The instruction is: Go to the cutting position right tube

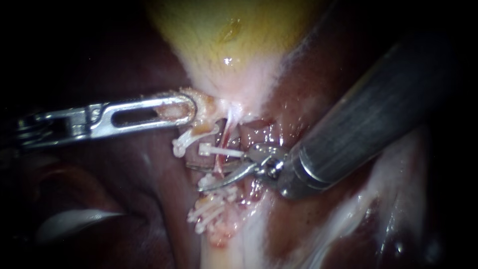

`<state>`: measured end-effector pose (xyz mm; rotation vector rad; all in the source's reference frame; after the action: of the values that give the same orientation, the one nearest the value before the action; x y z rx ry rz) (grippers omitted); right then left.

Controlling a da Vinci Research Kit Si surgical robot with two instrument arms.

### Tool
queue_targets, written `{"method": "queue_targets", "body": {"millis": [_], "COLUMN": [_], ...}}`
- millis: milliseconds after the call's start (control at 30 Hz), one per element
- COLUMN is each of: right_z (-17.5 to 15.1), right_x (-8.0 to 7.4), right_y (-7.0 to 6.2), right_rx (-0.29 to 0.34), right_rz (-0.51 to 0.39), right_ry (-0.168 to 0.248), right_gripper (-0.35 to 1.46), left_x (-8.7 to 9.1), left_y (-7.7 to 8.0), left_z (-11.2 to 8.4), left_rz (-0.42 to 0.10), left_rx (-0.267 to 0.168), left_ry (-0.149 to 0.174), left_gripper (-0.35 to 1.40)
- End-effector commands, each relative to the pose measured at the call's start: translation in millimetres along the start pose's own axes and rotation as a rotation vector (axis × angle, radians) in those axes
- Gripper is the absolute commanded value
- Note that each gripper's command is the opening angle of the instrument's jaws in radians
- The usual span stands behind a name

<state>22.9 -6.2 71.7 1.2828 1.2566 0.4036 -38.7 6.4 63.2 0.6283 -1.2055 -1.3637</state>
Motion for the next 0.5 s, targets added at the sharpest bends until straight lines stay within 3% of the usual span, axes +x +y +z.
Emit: {"method": "queue_targets", "body": {"millis": [33, 500], "right_z": [0.0, 0.0], "right_x": [0.0, -0.1], "right_y": [-0.1, -0.2], "right_rx": [0.000, 0.001], "right_rz": [0.001, 0.001], "right_ry": [0.000, -0.001], "right_gripper": [1.35, 1.33], "left_x": [0.0, 0.0], "left_y": [0.0, 0.0], "left_z": [0.0, -0.1], "left_rz": [0.000, 0.000], "left_rx": [0.000, 0.000], "left_ry": [0.000, 0.000], "left_gripper": [-0.35, -0.35]}}
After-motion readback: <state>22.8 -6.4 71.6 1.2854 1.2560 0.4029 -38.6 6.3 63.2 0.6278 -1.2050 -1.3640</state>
